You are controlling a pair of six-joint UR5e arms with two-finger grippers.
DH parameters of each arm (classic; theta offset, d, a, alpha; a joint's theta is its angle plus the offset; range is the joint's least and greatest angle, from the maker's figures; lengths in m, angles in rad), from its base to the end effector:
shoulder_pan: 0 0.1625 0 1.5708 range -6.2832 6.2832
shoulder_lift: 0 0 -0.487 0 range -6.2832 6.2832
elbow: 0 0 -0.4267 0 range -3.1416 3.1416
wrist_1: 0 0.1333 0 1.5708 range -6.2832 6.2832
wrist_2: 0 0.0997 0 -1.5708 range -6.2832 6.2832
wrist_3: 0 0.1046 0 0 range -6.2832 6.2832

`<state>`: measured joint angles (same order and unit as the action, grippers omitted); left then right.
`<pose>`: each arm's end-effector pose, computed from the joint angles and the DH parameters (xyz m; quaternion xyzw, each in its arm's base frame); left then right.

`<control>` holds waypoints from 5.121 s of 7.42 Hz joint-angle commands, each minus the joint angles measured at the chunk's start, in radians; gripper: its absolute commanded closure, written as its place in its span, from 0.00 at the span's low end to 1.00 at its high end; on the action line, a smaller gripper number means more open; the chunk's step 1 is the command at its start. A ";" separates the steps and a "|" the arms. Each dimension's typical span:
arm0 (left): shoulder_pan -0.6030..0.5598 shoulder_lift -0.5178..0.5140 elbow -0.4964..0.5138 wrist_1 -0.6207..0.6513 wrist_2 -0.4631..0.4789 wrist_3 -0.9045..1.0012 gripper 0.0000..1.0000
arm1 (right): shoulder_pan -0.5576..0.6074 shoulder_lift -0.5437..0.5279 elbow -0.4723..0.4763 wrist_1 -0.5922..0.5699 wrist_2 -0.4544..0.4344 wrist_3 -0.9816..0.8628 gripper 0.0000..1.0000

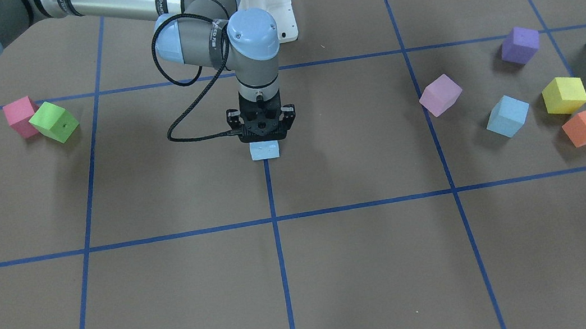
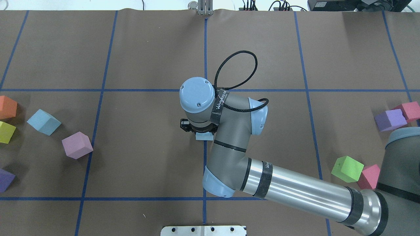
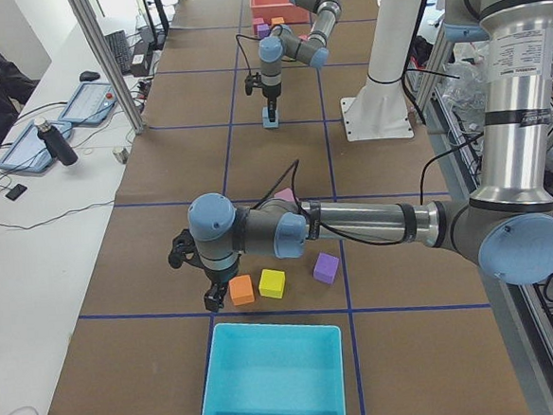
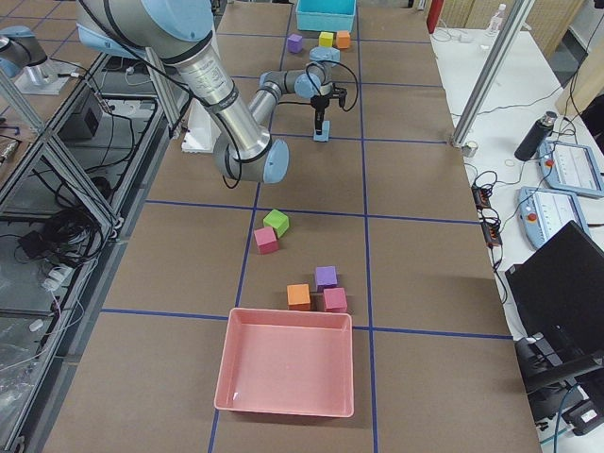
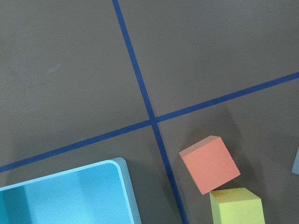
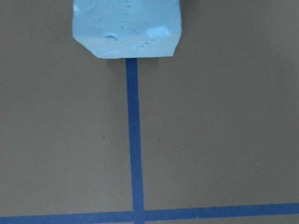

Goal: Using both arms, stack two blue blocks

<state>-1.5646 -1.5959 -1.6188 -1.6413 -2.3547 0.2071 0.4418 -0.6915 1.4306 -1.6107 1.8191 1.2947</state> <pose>-0.0561 -0.5474 0.6772 0.1042 0.3724 0.1254 0.9136 -0.7062 -0.4530 0.1991 0.0105 -0.3591 0.0349 0.9326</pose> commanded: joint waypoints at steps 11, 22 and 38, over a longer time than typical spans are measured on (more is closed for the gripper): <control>0.006 -0.085 -0.015 -0.026 0.000 -0.063 0.01 | 0.815 -0.561 0.448 -0.256 0.426 -1.087 0.00; 0.426 0.014 -0.013 -0.535 0.046 -0.506 0.01 | 1.085 -0.924 0.441 -0.249 0.419 -1.463 0.00; 0.663 0.059 0.001 -0.673 0.229 -0.643 0.66 | 1.085 -0.939 0.441 -0.249 0.419 -1.463 0.00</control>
<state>-0.9019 -1.5324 -1.5971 -2.3183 -2.1129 -0.4356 1.5263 -1.6303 1.8718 -1.8592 2.2381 -0.1699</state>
